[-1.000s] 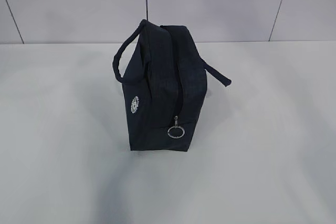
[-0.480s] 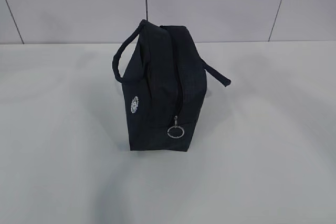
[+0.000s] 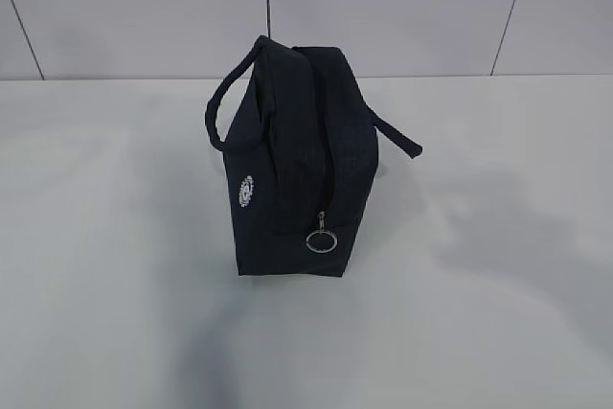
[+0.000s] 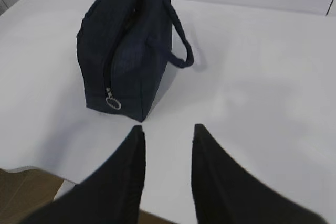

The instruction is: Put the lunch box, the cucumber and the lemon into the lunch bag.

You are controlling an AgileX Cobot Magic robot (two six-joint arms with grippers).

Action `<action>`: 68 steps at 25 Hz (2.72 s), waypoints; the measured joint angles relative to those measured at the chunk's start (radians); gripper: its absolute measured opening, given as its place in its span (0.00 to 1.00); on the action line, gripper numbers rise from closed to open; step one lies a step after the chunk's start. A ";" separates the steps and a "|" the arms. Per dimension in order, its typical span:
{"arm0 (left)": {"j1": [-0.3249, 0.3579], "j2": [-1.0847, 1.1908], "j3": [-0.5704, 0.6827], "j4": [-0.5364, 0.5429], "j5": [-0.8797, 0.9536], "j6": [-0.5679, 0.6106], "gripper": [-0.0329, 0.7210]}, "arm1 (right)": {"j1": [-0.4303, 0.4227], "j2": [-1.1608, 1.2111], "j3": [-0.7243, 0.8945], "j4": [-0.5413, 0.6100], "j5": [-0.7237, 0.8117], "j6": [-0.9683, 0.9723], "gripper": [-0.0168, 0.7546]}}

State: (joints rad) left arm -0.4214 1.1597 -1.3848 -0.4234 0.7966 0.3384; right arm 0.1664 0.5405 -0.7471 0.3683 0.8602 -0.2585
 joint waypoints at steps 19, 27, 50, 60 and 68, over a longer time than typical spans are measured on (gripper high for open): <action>0.000 -0.344 0.507 0.002 -0.246 0.017 0.54 | 0.000 0.317 0.120 0.386 -0.128 -0.280 0.67; 0.000 -0.365 0.570 -0.049 -0.242 0.019 0.54 | 0.000 0.580 0.120 0.736 -0.064 -0.797 0.68; 0.000 -0.365 0.572 -0.008 -0.193 0.019 0.46 | 0.000 1.001 0.120 1.160 0.072 -1.929 0.68; 0.000 -0.365 0.572 0.001 -0.223 0.019 0.45 | 0.000 1.220 0.072 1.327 0.152 -2.086 0.68; 0.000 -0.365 0.572 0.007 -0.236 0.019 0.45 | 0.000 1.340 -0.002 1.340 0.183 -2.105 0.68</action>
State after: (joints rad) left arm -0.4214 0.7952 -0.8131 -0.4169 0.5606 0.3576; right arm 0.1664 1.8807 -0.7496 1.7078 1.0430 -2.3640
